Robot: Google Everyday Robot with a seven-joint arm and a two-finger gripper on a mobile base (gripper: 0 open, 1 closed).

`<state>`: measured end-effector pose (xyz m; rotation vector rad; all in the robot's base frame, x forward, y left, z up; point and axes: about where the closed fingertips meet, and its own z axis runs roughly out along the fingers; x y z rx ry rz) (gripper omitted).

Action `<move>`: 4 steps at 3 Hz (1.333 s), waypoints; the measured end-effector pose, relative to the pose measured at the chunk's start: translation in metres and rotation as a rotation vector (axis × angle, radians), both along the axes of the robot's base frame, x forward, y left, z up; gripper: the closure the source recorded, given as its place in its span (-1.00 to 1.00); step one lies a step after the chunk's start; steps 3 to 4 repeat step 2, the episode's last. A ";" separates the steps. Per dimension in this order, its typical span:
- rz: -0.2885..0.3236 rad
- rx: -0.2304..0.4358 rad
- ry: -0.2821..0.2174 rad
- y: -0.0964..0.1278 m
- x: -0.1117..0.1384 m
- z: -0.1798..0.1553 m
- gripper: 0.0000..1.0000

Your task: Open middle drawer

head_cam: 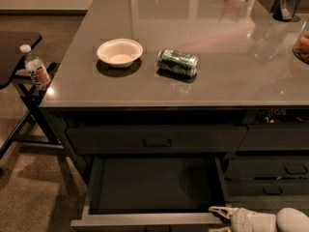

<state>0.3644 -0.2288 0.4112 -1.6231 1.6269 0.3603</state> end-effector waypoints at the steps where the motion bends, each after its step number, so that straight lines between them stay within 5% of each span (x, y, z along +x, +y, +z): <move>1: 0.000 0.000 0.000 0.000 0.000 0.000 -1.00; 4: 0.000 0.000 0.000 0.000 0.000 0.000 -1.00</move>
Offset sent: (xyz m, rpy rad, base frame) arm 0.0000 0.0000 0.0000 0.0000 0.0000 0.0000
